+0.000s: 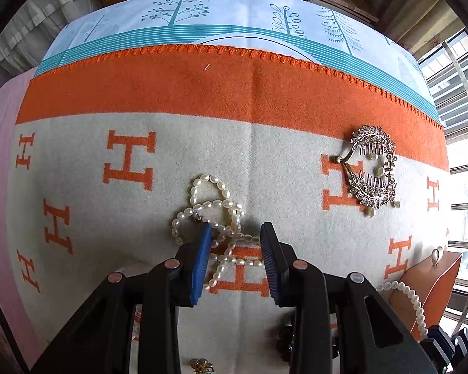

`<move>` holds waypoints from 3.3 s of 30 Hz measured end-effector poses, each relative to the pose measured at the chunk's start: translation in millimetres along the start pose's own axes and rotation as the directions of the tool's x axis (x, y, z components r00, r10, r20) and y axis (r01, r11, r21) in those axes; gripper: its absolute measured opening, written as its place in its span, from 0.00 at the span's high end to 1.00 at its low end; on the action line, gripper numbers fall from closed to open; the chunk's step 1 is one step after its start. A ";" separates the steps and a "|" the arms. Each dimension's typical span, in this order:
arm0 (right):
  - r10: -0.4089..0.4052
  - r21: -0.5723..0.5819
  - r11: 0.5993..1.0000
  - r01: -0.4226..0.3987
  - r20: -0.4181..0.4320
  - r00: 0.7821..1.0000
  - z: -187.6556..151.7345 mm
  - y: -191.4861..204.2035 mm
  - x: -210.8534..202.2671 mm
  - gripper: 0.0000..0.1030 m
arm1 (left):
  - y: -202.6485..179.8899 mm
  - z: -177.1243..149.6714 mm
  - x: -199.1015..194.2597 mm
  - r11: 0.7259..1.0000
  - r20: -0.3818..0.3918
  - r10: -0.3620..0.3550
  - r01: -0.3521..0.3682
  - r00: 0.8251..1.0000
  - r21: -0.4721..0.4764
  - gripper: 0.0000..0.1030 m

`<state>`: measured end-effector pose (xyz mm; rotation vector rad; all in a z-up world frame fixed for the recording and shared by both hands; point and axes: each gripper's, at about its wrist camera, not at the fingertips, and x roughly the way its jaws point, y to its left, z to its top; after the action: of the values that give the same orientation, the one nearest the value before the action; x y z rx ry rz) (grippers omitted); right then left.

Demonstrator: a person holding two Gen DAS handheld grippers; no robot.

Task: Organize jewelry
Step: 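Grasp the white pearl bracelet with the right tool while the left tool grasps the long pearl necklace, then drop the pearl bracelet into the pink box with the right tool while the left tool lifts the necklace, then lower the pearl necklace into the pink box and open the left tool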

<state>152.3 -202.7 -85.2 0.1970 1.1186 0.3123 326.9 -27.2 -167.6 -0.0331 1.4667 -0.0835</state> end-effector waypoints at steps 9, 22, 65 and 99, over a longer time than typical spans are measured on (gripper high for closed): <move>0.056 0.011 0.998 -0.057 0.069 0.996 -7.2 -5.5 -30.8 0.93 | 11.4 -5.5 -2.0 0.996 0.081 -0.005 0.012 0.997 -0.088 0.94; 0.035 0.037 0.998 -0.048 0.298 0.954 -47.3 -19.3 -130.6 0.93 | -17.1 -58.4 -153.4 0.990 0.358 -0.136 0.118 0.924 0.072 0.94; -0.242 0.219 0.951 0.218 0.089 0.966 -155.1 -59.1 -79.2 0.53 | -187.8 -224.6 -35.1 0.882 0.218 -0.193 0.071 0.957 0.466 0.84; -0.265 0.091 0.964 0.250 0.250 0.931 -153.3 -3.6 -105.1 0.45 | -110.0 -236.1 -125.0 0.944 0.486 -0.125 -0.047 0.865 0.326 0.14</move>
<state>-28.0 -242.2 -62.3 0.1351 0.8798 0.0167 75.5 -120.4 -60.2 0.1771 0.9120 -0.3306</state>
